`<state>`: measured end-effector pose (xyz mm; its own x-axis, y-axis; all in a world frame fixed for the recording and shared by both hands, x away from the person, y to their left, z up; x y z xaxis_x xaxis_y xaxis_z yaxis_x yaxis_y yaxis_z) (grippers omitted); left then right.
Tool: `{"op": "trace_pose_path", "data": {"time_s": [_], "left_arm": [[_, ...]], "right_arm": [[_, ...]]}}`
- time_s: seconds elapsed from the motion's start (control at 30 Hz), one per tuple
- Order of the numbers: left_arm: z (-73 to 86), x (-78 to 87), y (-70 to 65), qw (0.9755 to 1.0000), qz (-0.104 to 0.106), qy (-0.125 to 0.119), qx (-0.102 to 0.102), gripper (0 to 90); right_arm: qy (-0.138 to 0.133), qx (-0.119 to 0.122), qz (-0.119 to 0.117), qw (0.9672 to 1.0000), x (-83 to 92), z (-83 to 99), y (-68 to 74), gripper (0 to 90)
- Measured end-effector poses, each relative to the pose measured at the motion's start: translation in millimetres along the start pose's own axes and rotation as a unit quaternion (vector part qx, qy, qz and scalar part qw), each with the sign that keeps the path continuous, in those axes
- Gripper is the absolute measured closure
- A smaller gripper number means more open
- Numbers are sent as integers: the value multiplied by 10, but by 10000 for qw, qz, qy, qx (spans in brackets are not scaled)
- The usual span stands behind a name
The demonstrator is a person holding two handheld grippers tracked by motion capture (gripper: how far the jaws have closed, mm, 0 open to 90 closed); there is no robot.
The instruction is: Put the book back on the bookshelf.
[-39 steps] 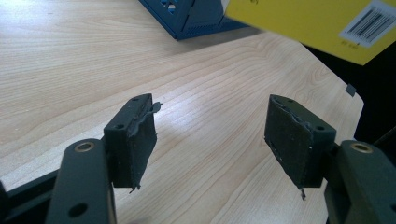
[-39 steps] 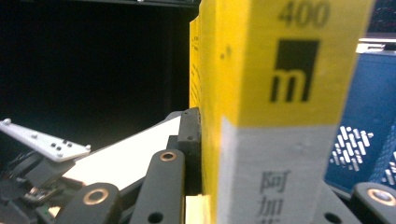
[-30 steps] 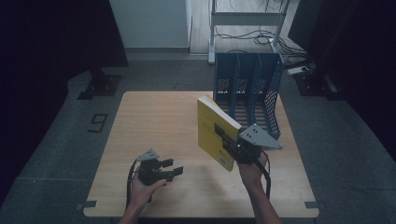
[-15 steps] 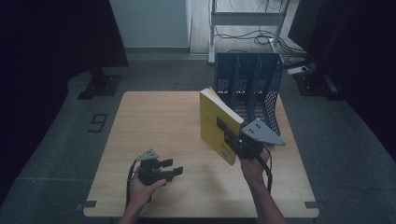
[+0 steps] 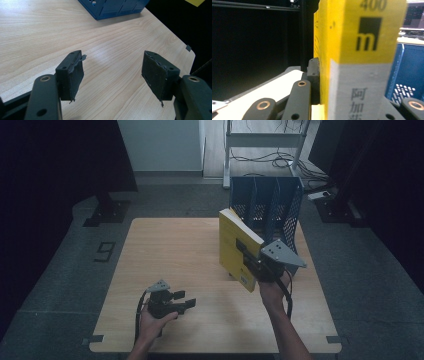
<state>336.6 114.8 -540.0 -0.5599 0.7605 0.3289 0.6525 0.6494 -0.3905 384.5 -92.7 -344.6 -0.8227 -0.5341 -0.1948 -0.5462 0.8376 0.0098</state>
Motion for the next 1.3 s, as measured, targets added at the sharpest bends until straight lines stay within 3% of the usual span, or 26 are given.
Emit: {"op": "trace_pose_path", "data": {"time_s": [0.8,1.3], "left_arm": [[28,-13,-37,9999,65,103,-15,334],[23,-1,-31,9999,67,101,-6,334]], "right_arm": [[2,172,454,9988,-56,-3,-339,742],[109,290,563,9979,-182,10,-398,742]]}}
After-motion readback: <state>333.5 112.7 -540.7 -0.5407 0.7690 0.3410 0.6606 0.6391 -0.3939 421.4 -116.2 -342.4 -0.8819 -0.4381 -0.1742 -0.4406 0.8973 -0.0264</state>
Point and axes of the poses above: each handheld gripper's, and its own axes: x roughly backward along the jaws, z roughly out of its underside, y roughly to its left, the point moved 9 cm from there along -x, roughly forward along the jaws, and after that the axes turned 14 degrees about -y, right-handed, at the moved point
